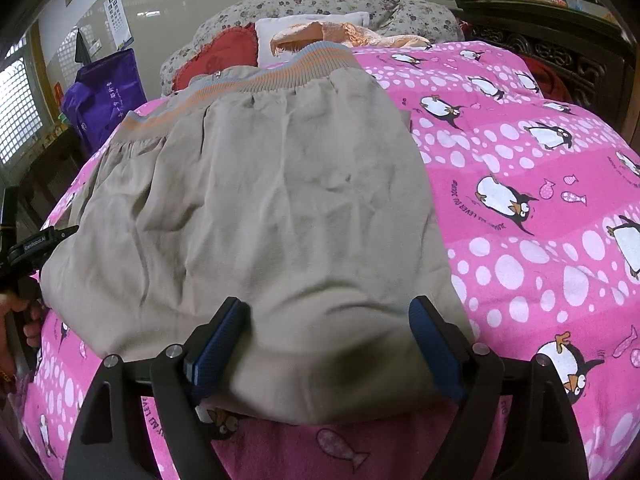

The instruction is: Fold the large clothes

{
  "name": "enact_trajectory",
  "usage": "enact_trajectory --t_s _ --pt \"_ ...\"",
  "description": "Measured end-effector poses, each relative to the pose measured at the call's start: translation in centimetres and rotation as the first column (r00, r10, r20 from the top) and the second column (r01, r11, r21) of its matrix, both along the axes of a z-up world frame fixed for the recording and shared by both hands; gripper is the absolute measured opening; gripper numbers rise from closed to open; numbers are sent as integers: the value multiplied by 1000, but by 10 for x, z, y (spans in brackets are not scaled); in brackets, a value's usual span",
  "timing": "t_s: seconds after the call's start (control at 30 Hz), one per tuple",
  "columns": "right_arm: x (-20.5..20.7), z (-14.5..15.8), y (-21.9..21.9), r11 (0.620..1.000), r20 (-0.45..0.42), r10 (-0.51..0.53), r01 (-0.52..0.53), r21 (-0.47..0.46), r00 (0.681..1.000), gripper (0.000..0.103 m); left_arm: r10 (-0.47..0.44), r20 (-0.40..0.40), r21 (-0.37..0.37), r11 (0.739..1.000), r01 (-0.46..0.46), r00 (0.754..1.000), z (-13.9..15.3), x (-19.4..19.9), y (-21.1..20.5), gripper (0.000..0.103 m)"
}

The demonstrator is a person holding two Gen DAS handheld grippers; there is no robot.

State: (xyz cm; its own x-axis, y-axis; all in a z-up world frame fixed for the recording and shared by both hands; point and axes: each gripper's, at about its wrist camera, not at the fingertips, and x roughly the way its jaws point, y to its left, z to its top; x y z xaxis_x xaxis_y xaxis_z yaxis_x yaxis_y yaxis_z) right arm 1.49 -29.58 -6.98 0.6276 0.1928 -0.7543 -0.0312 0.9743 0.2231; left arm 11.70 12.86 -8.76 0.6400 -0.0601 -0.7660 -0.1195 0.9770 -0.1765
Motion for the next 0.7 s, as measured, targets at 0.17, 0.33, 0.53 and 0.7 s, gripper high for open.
enact_trajectory --t_s 0.17,0.33,0.53,0.7 --pt "-1 0 -1 1000 1 -2 2 20 1000 86 0 1 -12 1000 0 1000 1 -1 1 103" --pt "0 -1 -2 1000 1 0 0 23 1000 86 -3 3 -21 1000 4 1000 1 -2 1 103" --pt "-1 0 -1 1000 -4 5 -5 24 1000 88 5 8 -7 1000 -4 1000 1 -2 -1 103" --pt "-2 1 1 1000 -4 4 -4 14 1000 88 6 12 -14 1000 -6 1000 1 -2 1 103"
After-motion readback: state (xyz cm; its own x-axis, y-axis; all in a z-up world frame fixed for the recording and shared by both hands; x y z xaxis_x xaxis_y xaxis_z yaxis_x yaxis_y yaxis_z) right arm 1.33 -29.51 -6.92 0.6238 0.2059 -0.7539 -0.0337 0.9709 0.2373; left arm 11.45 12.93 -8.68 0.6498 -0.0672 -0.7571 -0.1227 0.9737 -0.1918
